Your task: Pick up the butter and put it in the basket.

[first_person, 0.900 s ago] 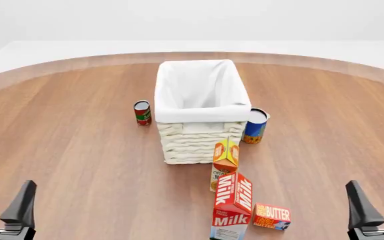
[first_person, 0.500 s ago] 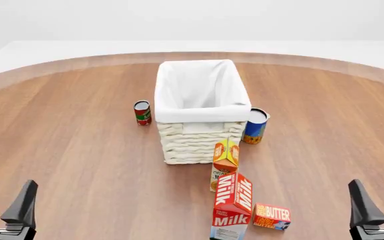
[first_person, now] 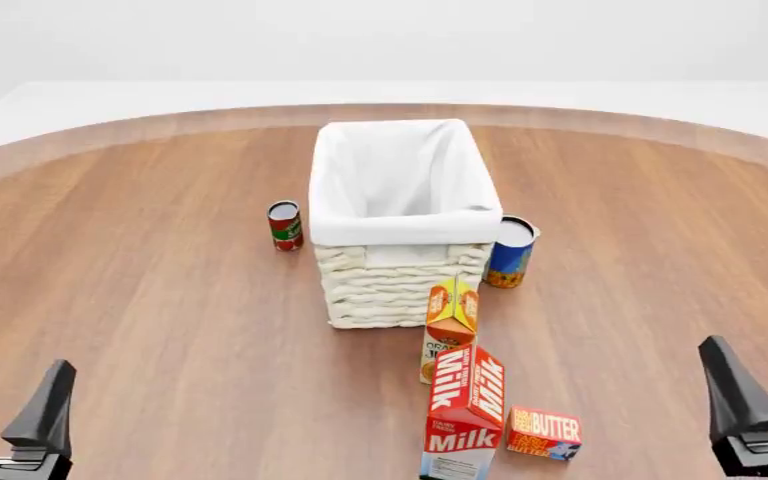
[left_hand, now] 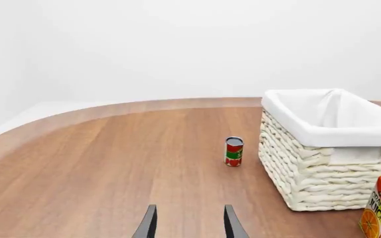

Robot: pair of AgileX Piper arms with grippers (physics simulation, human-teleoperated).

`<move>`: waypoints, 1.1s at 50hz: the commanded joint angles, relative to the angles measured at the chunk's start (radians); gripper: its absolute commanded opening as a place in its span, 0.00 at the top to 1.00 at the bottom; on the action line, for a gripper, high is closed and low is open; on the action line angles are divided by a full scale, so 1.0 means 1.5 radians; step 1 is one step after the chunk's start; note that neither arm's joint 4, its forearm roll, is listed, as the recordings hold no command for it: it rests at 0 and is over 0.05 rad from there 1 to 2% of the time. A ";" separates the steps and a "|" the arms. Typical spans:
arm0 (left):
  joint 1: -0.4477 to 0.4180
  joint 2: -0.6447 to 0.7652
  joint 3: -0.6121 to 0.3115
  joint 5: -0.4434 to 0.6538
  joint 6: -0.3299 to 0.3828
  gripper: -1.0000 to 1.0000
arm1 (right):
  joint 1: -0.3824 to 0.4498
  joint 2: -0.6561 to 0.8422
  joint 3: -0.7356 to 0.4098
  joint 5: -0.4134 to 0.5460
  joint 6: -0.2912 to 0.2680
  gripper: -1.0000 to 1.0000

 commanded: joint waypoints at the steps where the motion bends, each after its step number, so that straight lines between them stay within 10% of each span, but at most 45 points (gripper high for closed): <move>1: 0.000 0.000 0.000 0.000 0.000 0.00 | 0.074 0.043 -0.071 0.053 -0.058 0.00; 31: 0.000 0.000 0.000 0.000 0.000 0.00 | 0.300 0.150 -0.250 0.275 -0.224 0.00; 55: 0.000 0.000 0.000 0.000 0.000 0.00 | 0.354 0.299 -0.318 0.343 -0.330 0.00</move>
